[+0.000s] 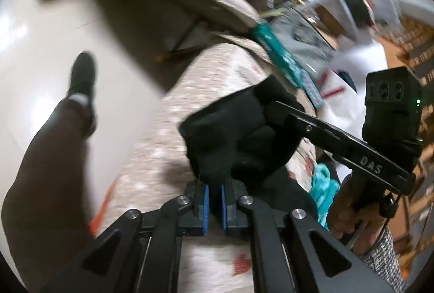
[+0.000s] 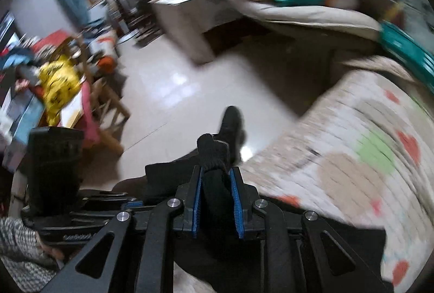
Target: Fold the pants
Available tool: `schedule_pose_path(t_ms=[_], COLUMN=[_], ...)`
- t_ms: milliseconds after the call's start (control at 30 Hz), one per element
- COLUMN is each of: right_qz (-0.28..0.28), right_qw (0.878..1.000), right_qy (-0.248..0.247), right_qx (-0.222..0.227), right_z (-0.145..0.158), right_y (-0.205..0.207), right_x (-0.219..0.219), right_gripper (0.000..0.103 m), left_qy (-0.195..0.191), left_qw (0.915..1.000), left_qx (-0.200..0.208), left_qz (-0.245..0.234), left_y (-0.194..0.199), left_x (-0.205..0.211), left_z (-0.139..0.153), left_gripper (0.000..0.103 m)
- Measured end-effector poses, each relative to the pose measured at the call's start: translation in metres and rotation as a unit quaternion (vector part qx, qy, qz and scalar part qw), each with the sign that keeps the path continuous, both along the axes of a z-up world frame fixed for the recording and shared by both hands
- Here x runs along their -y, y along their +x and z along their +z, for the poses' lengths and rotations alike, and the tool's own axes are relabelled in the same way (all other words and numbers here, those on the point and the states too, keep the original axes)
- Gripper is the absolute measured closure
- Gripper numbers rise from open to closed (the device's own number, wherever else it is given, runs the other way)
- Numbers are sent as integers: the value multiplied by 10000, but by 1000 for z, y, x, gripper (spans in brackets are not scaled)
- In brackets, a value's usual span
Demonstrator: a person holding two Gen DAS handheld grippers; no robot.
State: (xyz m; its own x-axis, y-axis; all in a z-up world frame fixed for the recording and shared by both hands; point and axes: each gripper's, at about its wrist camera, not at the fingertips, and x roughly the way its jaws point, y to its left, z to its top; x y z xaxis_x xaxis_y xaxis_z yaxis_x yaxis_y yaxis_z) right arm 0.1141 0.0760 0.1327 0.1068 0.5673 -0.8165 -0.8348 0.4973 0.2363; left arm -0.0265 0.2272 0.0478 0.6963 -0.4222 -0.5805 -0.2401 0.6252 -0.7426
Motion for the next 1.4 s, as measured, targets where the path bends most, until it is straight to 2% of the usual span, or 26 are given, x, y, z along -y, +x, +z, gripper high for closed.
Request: schedule_pose_path(t_ms=[167, 267, 400, 433, 467, 500, 533, 567, 733, 767, 833, 867, 933, 967, 1033, 1167, 1300, 1400], right_qz=[-132, -199, -250, -238, -218, -216, -244, -250, -192, -135, 105, 244, 365, 354, 272, 135, 57, 28], right_qw=[9959, 9903, 9834, 9829, 9827, 9823, 9817, 9814, 9798, 9795, 9782, 9768, 9795, 9823, 9872, 9913, 9906, 9897], right_qy=[-895, -1365, -1780, -1803, -1807, -1831, -1873, -1895, -1957, -1975, -2015, -2053, -1938, -1766, -1414, -706, -416, -343], right_qx=[-85, -145, -228, -273, -329, -341, -257, -203, -361, -369, -497, -557, -418, -519, -684, -1101, -1304, -1388], right_z=[-63, -100, -128, -129, -129, -128, -126, -125, -131, -134, -142, -143, -135, -128, -112, -82, -69, -67], right_y=[27, 41, 55, 59, 62, 64, 67, 70, 73, 69, 60, 55, 47, 47, 51, 61, 65, 65], right_x=[-45, -65, -81, -83, -83, -83, -84, -83, -85, -88, -94, -96, -95, -91, -82, -57, -46, -44], right_gripper=[82, 82, 77, 74, 62, 43, 36, 33, 33, 33, 72, 81, 82, 82, 82, 83, 83, 82], left_qy=[-315, -680, -905, -959, -1003, -1049, -1062, -1052, -953, -920, -837, -785, -702, -638, -524, -544, -484, -457], left_qw=[9966, 9925, 9915, 9913, 9910, 9905, 9903, 9904, 9913, 9914, 9918, 9921, 9933, 9942, 9962, 9974, 9952, 9933], left_qx=[-486, -636, -658, -677, -694, -724, -764, -809, -838, -834, -809, -774, -572, -429, -158, 339, 819, 885], left_qz=[590, 792, 661, 593, 553, 508, 466, 399, 352, 405, 524, 597, 717, 752, 684, 343, -227, -586], left_y=[-7, -10, -2, 2, 6, 13, 19, 25, 35, 35, 33, 32, 30, 30, 34, 43, 60, 78], left_x=[-32, -45, -37, -32, -28, -22, -18, -11, -3, -5, -11, -15, -21, -22, -22, -18, -5, 4], left_z=[-40, -57, -68, -71, -74, -77, -80, -82, -88, -88, -89, -87, -83, -80, -75, -64, -52, -51], left_gripper=[91, 74, 66, 65, 62, 60, 60, 60, 60, 60, 60, 57, 48, 45, 44, 44, 42, 41])
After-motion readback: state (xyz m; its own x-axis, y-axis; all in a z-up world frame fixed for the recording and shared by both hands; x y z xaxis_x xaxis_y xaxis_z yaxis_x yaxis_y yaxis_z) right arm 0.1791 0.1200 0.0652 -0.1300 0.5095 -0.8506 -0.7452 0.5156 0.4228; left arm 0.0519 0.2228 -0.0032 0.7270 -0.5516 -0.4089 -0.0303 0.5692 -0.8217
